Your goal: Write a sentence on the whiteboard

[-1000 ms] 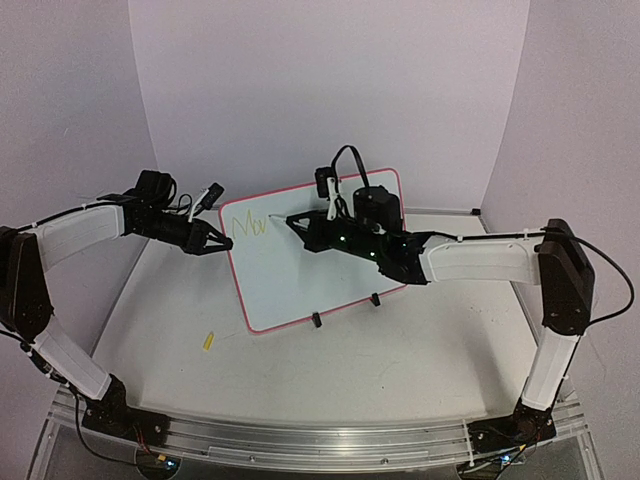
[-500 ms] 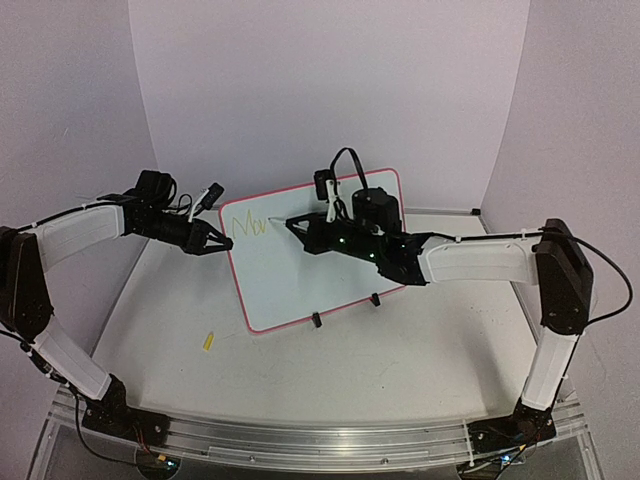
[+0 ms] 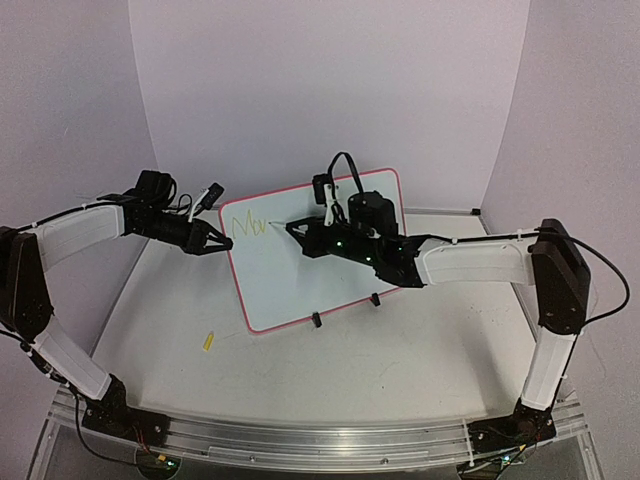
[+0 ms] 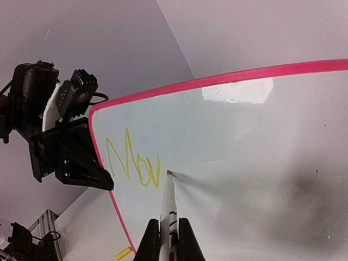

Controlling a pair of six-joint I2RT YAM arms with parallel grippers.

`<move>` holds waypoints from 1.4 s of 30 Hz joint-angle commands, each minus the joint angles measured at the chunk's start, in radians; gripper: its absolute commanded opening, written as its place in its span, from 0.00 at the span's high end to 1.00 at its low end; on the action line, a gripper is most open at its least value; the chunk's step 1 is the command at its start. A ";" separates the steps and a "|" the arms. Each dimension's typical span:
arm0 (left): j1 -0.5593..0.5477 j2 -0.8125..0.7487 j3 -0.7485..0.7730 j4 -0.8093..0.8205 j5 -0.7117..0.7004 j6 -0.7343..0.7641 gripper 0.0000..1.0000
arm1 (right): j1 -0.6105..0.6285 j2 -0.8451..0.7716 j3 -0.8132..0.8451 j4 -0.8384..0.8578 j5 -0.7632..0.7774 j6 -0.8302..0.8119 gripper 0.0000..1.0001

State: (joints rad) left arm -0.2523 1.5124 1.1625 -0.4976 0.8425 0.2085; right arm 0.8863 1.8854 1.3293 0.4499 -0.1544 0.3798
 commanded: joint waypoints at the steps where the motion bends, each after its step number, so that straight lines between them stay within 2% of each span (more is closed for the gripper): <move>1: -0.001 -0.009 -0.004 -0.013 -0.060 0.007 1.00 | -0.006 -0.029 -0.018 0.002 0.097 0.003 1.00; 13: -0.001 -0.011 -0.004 -0.013 -0.062 0.008 1.00 | -0.007 -0.042 -0.005 0.036 0.108 -0.005 1.00; 33: -0.001 -0.009 -0.003 -0.014 -0.060 0.008 1.00 | -0.009 0.041 0.072 0.029 0.023 0.004 1.00; 42: -0.001 -0.009 -0.003 -0.014 -0.059 0.009 1.00 | -0.009 0.024 0.023 0.016 0.020 0.013 1.00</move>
State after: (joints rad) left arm -0.2523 1.5124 1.1625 -0.4980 0.8421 0.2085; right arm 0.8841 1.9018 1.3670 0.4706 -0.1478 0.3798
